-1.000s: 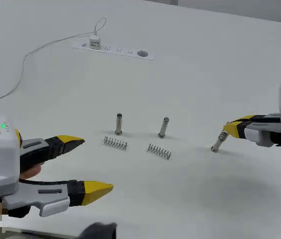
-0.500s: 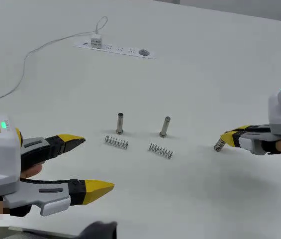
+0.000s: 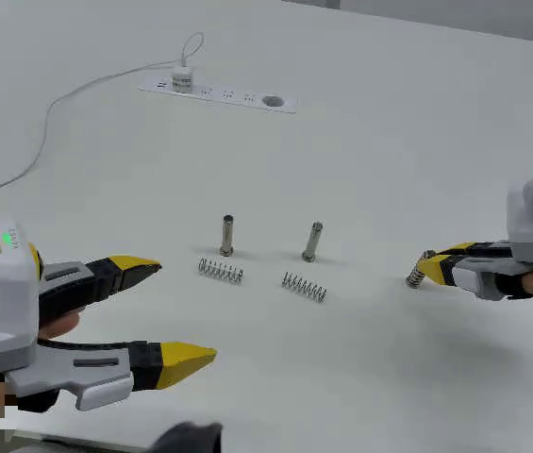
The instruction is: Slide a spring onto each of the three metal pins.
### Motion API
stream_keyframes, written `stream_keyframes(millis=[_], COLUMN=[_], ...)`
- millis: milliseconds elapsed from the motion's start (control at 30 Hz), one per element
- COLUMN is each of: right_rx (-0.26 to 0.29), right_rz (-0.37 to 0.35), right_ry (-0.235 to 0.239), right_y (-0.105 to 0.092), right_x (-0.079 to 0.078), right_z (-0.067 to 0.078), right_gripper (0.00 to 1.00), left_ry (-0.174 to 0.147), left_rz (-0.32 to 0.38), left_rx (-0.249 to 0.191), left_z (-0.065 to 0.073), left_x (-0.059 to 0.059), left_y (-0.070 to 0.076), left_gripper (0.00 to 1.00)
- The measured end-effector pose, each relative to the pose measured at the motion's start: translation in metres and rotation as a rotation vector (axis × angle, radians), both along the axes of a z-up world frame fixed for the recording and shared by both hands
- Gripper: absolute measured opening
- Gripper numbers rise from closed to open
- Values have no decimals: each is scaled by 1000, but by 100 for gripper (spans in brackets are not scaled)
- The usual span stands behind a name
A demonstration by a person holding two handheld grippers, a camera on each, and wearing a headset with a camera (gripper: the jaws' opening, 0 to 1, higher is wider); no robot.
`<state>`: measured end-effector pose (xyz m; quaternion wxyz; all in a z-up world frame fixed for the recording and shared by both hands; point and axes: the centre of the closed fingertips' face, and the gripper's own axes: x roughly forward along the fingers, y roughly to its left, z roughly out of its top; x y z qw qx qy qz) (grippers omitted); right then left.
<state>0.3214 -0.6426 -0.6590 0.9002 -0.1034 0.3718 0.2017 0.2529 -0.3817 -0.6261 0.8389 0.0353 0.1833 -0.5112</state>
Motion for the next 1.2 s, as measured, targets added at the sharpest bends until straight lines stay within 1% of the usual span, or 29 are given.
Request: stream_keyframes(millis=[300,467,567,667,767,900,1000,1200], right_rx=[-3,1,5,2,-4,-11,-27,-46], right_rz=[3,17,34,77,125,187,252,335], right_ry=[-26,-21,-15,-11,-10,0,8,15], right_y=[0,8,15,31,47,69,86,112], right_x=[-10,-17,-22,-25,-24,-22,-19,-11], right_z=[14,14,14,14,13,10,7,5], right_gripper=[17,17,17,17,17,17,17,17], left_ry=[-2,-2,-2,-1,-2,-4,-5,-5], left_rz=[-4,-6,-7,-9,-10,-10,-6,-1], left_rx=[3,3,2,2,1,-1,-4,-6], left_z=[0,0,0,0,0,0,1,1], left_x=[-1,-1,-1,-1,-1,-1,0,0], left_y=[-1,-1,-1,-2,-2,-2,-1,0], left_gripper=[68,68,68,68,68,68,68,68])
